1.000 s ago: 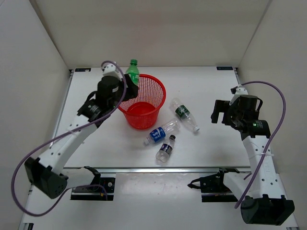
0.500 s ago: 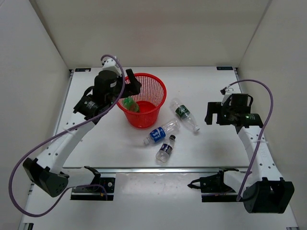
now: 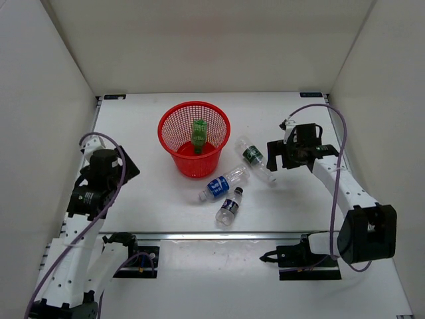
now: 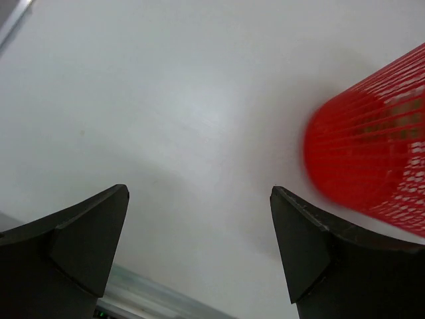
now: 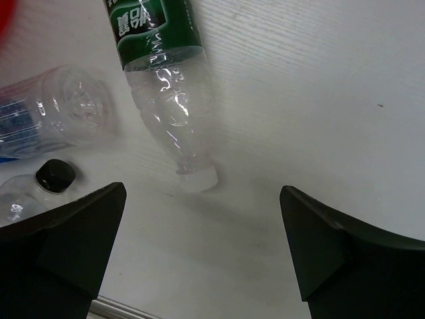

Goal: Put the plastic bottles in the bin

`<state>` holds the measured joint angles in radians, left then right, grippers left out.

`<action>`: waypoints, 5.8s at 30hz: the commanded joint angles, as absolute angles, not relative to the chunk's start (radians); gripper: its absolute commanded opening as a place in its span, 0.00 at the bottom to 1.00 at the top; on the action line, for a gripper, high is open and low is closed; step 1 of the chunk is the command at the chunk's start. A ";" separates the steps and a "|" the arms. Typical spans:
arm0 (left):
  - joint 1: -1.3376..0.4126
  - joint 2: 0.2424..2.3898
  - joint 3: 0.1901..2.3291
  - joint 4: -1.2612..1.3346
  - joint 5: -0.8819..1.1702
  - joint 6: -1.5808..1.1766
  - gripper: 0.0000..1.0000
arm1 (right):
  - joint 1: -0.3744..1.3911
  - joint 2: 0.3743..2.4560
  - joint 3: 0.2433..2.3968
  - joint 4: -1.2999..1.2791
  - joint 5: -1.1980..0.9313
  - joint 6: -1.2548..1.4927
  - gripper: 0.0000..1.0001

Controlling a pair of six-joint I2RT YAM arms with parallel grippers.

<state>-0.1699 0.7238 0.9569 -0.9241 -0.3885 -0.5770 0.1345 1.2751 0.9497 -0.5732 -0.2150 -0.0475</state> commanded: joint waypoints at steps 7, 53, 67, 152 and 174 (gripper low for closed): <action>-0.173 0.704 0.890 -0.982 -0.376 -0.637 0.99 | 0.201 1.407 0.956 -0.443 -0.182 -0.091 0.99; -0.152 0.762 0.896 -0.902 -0.293 -0.580 0.98 | 0.497 1.506 1.644 -0.414 -0.254 -0.031 0.55; -0.167 0.747 0.891 -0.919 -0.256 -0.566 0.99 | 0.702 1.758 1.770 -0.218 -0.425 0.071 0.76; -0.388 0.644 0.827 -0.778 0.090 -0.431 0.99 | 0.468 1.044 0.944 -0.491 0.198 0.397 0.11; -0.351 0.623 0.908 -0.999 -0.137 -0.393 0.98 | 0.761 1.873 1.965 -0.285 -0.183 0.255 0.75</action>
<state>-0.3550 0.6323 0.8753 -0.9489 -0.1097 -0.4091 0.7536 1.8805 1.8889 -0.3195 -0.1436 0.2329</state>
